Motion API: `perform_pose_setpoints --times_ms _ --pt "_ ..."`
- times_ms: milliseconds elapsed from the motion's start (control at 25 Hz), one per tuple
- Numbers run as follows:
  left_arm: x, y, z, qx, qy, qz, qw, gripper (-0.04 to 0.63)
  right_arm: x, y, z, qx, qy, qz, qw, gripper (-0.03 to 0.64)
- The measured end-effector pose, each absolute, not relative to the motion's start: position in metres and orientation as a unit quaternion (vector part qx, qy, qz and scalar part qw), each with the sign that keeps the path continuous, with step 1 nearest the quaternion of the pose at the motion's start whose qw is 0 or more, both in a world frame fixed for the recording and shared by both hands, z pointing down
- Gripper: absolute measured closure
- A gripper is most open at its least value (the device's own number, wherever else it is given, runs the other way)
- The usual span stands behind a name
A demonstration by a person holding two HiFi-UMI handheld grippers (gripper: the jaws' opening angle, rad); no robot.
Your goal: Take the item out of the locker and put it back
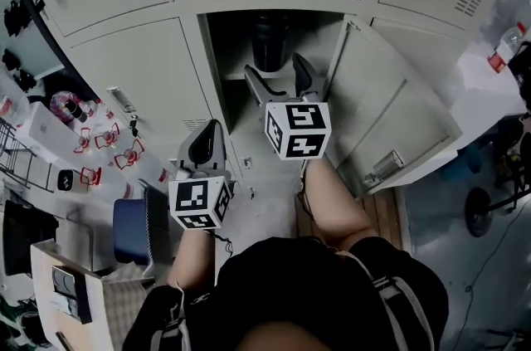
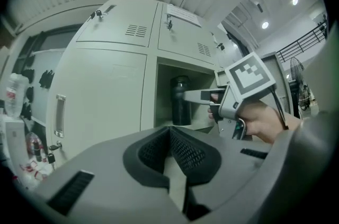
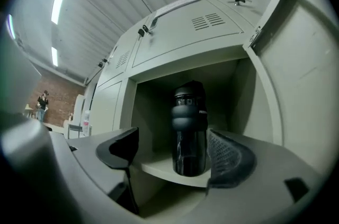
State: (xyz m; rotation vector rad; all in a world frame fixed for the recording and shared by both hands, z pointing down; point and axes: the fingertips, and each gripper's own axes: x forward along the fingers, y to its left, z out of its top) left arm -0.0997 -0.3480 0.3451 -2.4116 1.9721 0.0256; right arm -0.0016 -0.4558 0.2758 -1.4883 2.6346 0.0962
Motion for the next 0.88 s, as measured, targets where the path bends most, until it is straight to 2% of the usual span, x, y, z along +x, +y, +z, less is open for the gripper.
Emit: perform_pose_setpoints --times_ms 600,760,880 --pt "-0.121 -0.352 0.341 -0.755 0.656 0.0 0.02 0.583 -0.022 -0.555 0.285 -0.518 0.855 -0.003 -0.019 0.184" --pt "-0.127 -0.348 0.343 -0.749 0.662 -0.001 0.018 0.583 -0.024 -0.562 0.285 -0.51 0.86 -0.024 -0.023 0.215" --pt "-0.13 -0.343 0.342 -0.745 0.667 0.0 0.02 0.583 -0.022 -0.561 0.286 -0.498 0.866 -0.037 -0.025 0.213"
